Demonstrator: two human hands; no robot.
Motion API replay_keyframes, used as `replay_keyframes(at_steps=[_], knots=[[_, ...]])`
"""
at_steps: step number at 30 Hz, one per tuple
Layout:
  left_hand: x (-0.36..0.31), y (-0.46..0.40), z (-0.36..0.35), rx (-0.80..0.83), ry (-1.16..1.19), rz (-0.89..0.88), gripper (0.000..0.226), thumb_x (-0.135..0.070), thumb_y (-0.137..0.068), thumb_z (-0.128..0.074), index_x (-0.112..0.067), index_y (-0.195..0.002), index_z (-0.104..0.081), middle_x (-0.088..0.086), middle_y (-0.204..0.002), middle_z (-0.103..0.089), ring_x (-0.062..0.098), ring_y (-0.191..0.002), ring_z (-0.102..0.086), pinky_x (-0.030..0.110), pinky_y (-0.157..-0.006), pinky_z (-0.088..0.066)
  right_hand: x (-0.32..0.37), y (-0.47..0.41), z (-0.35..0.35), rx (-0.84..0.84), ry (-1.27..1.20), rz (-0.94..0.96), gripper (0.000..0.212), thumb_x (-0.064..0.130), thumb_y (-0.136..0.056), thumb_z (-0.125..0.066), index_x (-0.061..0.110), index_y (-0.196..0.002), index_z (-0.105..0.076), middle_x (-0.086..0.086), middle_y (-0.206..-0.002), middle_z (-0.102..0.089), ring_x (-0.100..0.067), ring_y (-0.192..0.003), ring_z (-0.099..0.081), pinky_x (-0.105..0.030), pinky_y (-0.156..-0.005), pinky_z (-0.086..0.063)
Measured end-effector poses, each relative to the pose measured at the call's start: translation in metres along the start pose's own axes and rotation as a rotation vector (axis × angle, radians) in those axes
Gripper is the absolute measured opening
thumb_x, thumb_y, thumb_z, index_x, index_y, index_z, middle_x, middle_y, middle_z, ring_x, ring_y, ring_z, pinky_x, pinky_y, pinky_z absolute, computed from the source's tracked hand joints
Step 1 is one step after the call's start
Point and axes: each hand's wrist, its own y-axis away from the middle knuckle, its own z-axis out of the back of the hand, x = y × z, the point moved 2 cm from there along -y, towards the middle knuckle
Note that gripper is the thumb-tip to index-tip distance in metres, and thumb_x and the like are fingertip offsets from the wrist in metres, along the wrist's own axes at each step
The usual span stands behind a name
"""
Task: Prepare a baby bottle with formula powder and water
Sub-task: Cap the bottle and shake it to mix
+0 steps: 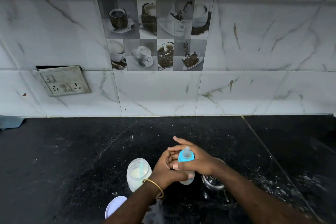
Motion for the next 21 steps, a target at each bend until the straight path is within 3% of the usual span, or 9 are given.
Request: replay_keyframes(at_steps=[3, 6, 8, 12, 14, 18, 21], knots=[[-0.011, 0.002, -0.003, 0.120, -0.064, 0.049, 0.071, 0.001, -0.062, -0.089, -0.014, -0.123, -0.057, -0.003, -0.110, -0.072, 0.010, -0.103, -0.070, 0.023, -0.081, -0.055, 0.014, 0.000, 0.003, -0.048, -0.042, 0.098, 0.038, 0.030, -0.075, -0.083, 0.031, -0.112, -0.077, 0.026, -0.156, -0.037, -0.003, -0.139, -0.045, -0.039, -0.111, -0.044], [-0.025, 0.003, -0.012, 0.169, -0.192, 0.020, 0.033, 0.005, -0.074, -0.080, -0.019, -0.094, -0.068, -0.013, -0.080, -0.072, 0.001, -0.081, -0.068, 0.016, -0.070, -0.052, 0.028, 0.000, 0.002, -0.064, -0.123, 0.146, 0.030, 0.022, -0.072, -0.080, 0.021, -0.102, -0.079, 0.018, -0.149, -0.050, -0.002, -0.136, -0.049, -0.033, -0.108, -0.046], [-0.029, 0.002, -0.015, 0.101, -0.190, 0.002, 0.026, 0.005, -0.073, -0.079, -0.018, -0.082, -0.071, -0.009, -0.072, -0.072, 0.004, -0.073, -0.068, 0.018, -0.065, -0.052, 0.030, -0.002, -0.001, -0.149, -0.164, 0.135, 0.025, 0.022, -0.068, -0.078, 0.017, -0.092, -0.079, 0.015, -0.142, -0.059, -0.001, -0.131, -0.054, -0.029, -0.105, -0.047], [-0.027, 0.003, -0.020, -0.109, -0.136, -0.016, 0.031, -0.013, -0.065, -0.081, -0.015, -0.096, -0.074, 0.001, -0.086, -0.079, 0.014, -0.083, -0.076, 0.031, -0.073, -0.060, 0.022, -0.004, -0.012, -0.410, -0.276, 0.049, 0.017, 0.021, -0.064, -0.078, 0.019, -0.081, -0.079, 0.015, -0.126, -0.068, -0.002, -0.116, -0.065, -0.034, -0.098, -0.054], [-0.028, 0.007, -0.021, -0.153, -0.137, -0.010, 0.035, -0.016, -0.068, -0.082, -0.016, -0.101, -0.072, 0.000, -0.090, -0.079, 0.013, -0.088, -0.076, 0.031, -0.077, -0.062, 0.022, -0.004, -0.016, -0.448, -0.293, 0.020, 0.014, 0.017, -0.066, -0.079, 0.021, -0.080, -0.079, 0.017, -0.123, -0.070, -0.001, -0.112, -0.066, -0.035, -0.096, -0.054], [-0.037, 0.006, -0.015, 0.143, -0.157, 0.019, 0.036, 0.004, -0.074, -0.082, -0.014, -0.101, -0.068, -0.010, -0.085, -0.076, 0.002, -0.090, -0.071, 0.018, -0.078, -0.055, 0.035, -0.006, -0.002, -0.164, -0.223, 0.072, 0.016, 0.012, -0.074, -0.078, 0.017, -0.089, -0.079, 0.013, -0.130, -0.068, -0.002, -0.120, -0.063, -0.026, -0.097, -0.052], [-0.044, 0.000, -0.012, 0.192, -0.240, -0.001, 0.031, 0.000, -0.075, -0.081, -0.019, -0.096, -0.068, -0.013, -0.081, -0.073, -0.002, -0.084, -0.069, 0.016, -0.074, -0.053, 0.040, -0.009, 0.005, -0.066, -0.204, 0.082, 0.021, 0.013, -0.074, -0.076, 0.007, -0.093, -0.077, 0.010, -0.132, -0.066, -0.002, -0.125, -0.059, -0.022, -0.100, -0.049]])
